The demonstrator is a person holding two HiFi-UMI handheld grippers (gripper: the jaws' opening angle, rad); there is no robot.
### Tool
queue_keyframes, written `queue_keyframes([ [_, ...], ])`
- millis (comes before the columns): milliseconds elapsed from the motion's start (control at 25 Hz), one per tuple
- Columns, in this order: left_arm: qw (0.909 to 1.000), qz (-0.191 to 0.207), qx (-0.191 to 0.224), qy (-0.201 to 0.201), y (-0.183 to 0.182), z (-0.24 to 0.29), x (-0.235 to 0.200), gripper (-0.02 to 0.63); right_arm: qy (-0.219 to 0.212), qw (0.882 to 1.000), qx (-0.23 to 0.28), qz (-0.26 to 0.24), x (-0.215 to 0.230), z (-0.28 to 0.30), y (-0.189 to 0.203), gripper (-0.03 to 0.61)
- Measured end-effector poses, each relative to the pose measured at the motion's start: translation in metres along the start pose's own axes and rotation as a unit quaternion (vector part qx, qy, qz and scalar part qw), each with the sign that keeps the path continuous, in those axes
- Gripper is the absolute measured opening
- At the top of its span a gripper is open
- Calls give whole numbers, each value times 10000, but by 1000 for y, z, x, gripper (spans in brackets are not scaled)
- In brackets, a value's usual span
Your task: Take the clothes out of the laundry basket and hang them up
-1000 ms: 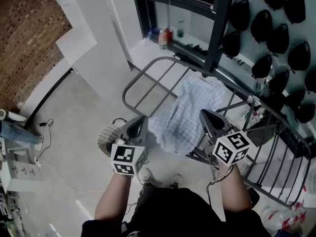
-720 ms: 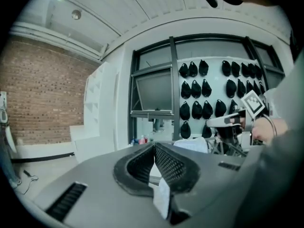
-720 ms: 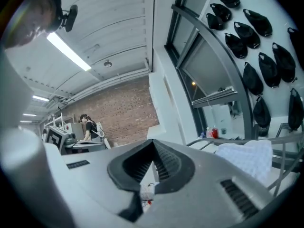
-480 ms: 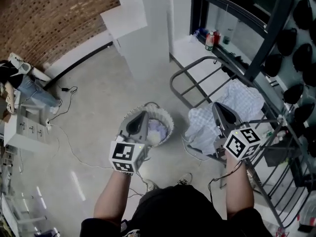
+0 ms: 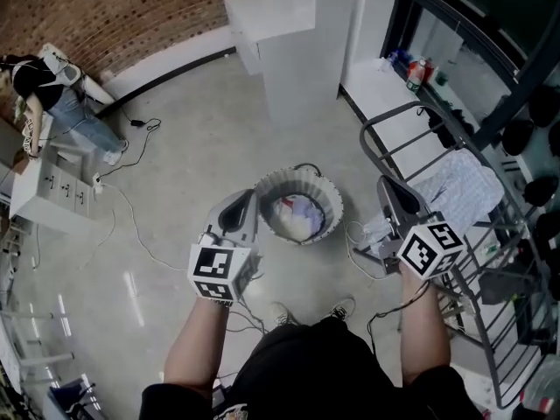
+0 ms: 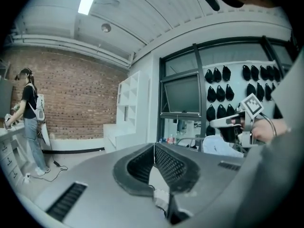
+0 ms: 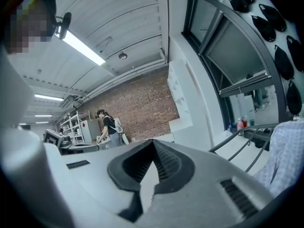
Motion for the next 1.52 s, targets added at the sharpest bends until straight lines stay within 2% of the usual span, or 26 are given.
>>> queue_keyframes([
  [400, 9997, -177, -91, -161, 27, -38, -64, 6, -226, 9993, -296, 56, -67, 45, 50, 6],
  [680, 9990, -325, -175, -260, 42, -41, -87, 6, -332, 9980, -544, 12, -85, 67, 70, 6],
  [920, 9970, -530, -393, -394, 69, -23, -86, 6, -466, 9960, -760, -1, -72, 88, 87, 6],
  [1280, 9935, -498, -768, -679, 105, 37, -81, 6, -893, 9906, -989, 317, -19, 147, 119, 6],
  [1520, 9891, -530, -1097, -826, 135, 74, -74, 8, -1297, 9842, -1181, 243, 6, 178, 141, 6],
])
Point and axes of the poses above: the fingertips, and each gripper's own axes: z forward along the fingers, x to its right, y out of its underside, the point moved 2 cm from there along -z, backward along the fingers, and after that the axes turned 11 degrees about x, right-handed, at the moved point
